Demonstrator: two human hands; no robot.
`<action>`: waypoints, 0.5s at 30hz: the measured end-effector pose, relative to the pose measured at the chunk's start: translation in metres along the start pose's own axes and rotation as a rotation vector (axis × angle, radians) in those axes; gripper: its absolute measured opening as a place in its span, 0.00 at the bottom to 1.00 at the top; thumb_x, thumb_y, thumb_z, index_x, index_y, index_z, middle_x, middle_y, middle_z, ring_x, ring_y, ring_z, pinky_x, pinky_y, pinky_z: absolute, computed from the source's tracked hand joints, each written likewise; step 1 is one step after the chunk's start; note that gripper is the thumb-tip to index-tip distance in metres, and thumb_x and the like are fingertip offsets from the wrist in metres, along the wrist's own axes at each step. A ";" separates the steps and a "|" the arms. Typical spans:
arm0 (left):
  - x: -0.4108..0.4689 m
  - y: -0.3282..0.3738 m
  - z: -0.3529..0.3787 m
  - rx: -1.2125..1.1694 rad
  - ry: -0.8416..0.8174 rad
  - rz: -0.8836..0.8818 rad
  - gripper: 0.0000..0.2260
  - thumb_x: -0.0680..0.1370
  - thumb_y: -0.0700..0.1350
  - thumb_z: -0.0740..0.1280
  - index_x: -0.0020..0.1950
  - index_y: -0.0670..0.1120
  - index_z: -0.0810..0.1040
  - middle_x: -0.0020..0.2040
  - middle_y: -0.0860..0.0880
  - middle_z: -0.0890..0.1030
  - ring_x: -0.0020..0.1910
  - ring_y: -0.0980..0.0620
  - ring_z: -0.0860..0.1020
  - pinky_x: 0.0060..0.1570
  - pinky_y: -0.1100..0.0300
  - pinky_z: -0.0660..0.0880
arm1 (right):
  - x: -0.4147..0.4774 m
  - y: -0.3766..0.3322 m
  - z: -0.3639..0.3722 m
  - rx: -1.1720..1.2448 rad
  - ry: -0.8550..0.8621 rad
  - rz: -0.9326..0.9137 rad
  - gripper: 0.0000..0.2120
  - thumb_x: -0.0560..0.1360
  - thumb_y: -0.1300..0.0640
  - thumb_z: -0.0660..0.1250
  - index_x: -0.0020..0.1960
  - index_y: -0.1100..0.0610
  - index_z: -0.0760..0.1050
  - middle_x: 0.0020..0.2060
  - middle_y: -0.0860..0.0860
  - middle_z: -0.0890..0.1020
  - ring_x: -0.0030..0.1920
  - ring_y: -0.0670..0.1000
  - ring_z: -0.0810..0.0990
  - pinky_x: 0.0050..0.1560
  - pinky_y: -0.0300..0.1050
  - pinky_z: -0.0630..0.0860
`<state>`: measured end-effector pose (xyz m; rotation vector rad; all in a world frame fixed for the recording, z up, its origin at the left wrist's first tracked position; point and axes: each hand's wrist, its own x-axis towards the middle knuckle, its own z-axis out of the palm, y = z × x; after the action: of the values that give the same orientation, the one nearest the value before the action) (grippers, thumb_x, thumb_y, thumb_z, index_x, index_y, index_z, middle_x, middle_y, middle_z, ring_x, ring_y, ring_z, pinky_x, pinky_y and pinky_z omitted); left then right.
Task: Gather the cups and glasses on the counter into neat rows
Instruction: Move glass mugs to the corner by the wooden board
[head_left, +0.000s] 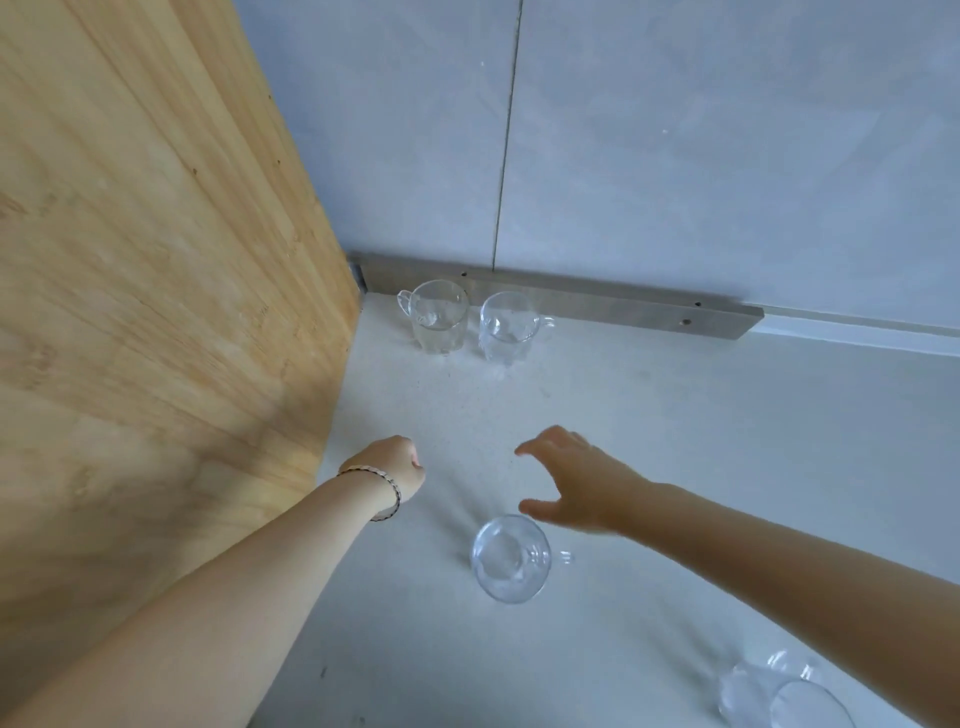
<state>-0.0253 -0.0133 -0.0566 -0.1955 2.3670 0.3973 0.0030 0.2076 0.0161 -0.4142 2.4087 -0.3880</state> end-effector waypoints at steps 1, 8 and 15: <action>-0.005 0.001 0.003 0.001 -0.001 0.001 0.10 0.75 0.38 0.57 0.35 0.49 0.64 0.41 0.48 0.69 0.40 0.48 0.66 0.40 0.60 0.62 | -0.012 -0.002 0.009 0.012 -0.066 -0.013 0.36 0.73 0.44 0.68 0.75 0.49 0.56 0.72 0.51 0.62 0.72 0.52 0.63 0.71 0.47 0.64; -0.036 0.006 0.021 0.032 0.017 0.015 0.11 0.76 0.39 0.57 0.34 0.49 0.66 0.44 0.48 0.72 0.42 0.47 0.69 0.45 0.60 0.66 | -0.036 -0.020 0.059 -0.182 -0.072 -0.100 0.46 0.70 0.44 0.72 0.77 0.48 0.46 0.72 0.53 0.59 0.67 0.57 0.69 0.64 0.50 0.72; -0.040 0.015 0.027 0.028 0.004 0.033 0.10 0.76 0.39 0.57 0.36 0.50 0.64 0.42 0.49 0.69 0.41 0.48 0.66 0.43 0.59 0.63 | -0.037 -0.005 0.048 -0.032 -0.006 0.039 0.40 0.67 0.46 0.74 0.72 0.48 0.57 0.65 0.51 0.70 0.60 0.55 0.77 0.59 0.47 0.73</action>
<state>0.0179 0.0107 -0.0447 -0.1442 2.3808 0.3796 0.0627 0.2092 0.0030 -0.3818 2.4162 -0.3308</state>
